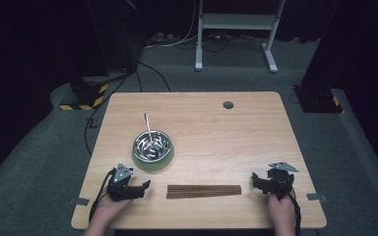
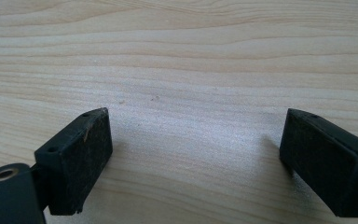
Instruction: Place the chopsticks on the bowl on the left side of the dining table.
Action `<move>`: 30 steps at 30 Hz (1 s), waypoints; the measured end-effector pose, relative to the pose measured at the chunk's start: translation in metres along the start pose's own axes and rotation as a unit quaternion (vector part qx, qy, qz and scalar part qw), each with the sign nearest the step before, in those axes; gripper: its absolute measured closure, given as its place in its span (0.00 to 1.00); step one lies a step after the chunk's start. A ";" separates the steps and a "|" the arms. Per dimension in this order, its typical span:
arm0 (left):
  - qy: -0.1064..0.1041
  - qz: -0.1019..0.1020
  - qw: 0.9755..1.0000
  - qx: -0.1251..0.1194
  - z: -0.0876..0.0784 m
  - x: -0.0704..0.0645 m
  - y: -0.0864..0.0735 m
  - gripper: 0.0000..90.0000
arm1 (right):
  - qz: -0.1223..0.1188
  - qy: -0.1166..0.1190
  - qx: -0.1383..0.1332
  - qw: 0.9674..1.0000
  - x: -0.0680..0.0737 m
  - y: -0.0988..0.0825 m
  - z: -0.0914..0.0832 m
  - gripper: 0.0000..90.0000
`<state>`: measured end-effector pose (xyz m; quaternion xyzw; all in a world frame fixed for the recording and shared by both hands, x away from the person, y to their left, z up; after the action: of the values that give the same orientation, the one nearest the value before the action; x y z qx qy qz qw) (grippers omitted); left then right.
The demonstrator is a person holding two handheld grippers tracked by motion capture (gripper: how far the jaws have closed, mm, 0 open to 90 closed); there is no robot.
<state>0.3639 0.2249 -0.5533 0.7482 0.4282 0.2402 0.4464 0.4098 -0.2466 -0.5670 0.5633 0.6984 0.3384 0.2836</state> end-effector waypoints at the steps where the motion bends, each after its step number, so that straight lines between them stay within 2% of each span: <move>1: 0.000 0.003 1.000 -0.005 -0.001 -0.002 0.002 0.16 | 0.000 0.000 0.000 1.000 0.000 0.000 0.000 0.10; 5: -0.016 0.005 1.000 -0.016 -0.003 -0.009 0.009 0.16 | -0.004 0.009 0.003 1.000 0.002 0.000 0.000 0.10; 7: -0.020 0.005 1.000 -0.012 -0.002 -0.011 0.008 0.16 | -0.017 0.014 -0.002 1.000 0.002 0.000 0.000 0.10; 9: -0.027 0.006 1.000 0.001 0.000 -0.013 0.007 0.17 | -0.016 0.022 0.001 1.000 0.004 0.000 0.000 0.10; 10: -0.029 0.008 1.000 0.000 0.002 -0.014 0.008 0.17 | -0.013 0.026 0.004 1.000 0.006 0.000 -0.001 0.10; 11: -0.031 0.011 0.999 0.003 0.002 -0.014 0.008 0.17 | -0.022 0.030 0.001 0.999 0.006 0.000 0.000 0.10; 12: -0.034 0.012 0.999 0.001 0.003 -0.015 0.009 0.19 | -0.022 0.038 0.010 0.999 0.007 -0.001 -0.002 0.10; 16: -0.040 0.003 0.999 -0.001 0.005 -0.018 0.012 0.20 | -0.023 0.033 0.003 0.999 0.010 0.000 -0.001 0.10; 17: -0.044 -0.002 0.999 -0.004 0.006 -0.019 0.013 0.21 | -0.026 0.040 0.010 0.999 0.011 0.000 -0.002 0.10; 18: -0.051 -0.001 0.999 -0.002 0.005 -0.019 0.013 0.21 | -0.034 0.045 0.002 0.998 0.013 0.000 0.000 0.11; 19: -0.055 -0.001 0.998 -0.004 0.005 -0.020 0.014 0.21 | -0.044 0.064 0.008 0.997 0.016 0.000 -0.001 0.11; 20: -0.058 0.000 0.998 -0.009 0.004 -0.020 0.015 0.21 | -0.050 0.070 0.008 0.996 0.017 0.000 -0.001 0.10; 26: -0.063 0.010 0.998 -0.009 0.007 -0.025 0.017 0.23 | -0.053 0.071 0.005 0.996 0.018 0.000 0.000 0.10; 29: -0.061 0.017 0.998 -0.015 0.008 -0.028 0.019 0.30 | -0.051 0.072 0.008 0.996 0.018 0.000 -0.001 0.09; 30: -0.065 0.010 0.998 -0.016 0.009 -0.030 0.020 0.33 | -0.053 0.074 0.010 0.996 0.018 0.000 -0.001 0.09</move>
<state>0.3632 0.1905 -0.5398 0.7594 0.3870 0.2021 0.4824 0.4052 -0.2291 -0.5669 0.5018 0.7498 0.3564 0.2427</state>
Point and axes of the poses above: each handheld gripper's, and its own axes: z roughly forward along the jaws, y roughly out of its top, x roughly to its left, the point moved 6 cm from there along z, roughly forward along the jaws, and after that the axes turned 7 degrees about -x, right-handed, at the moved point
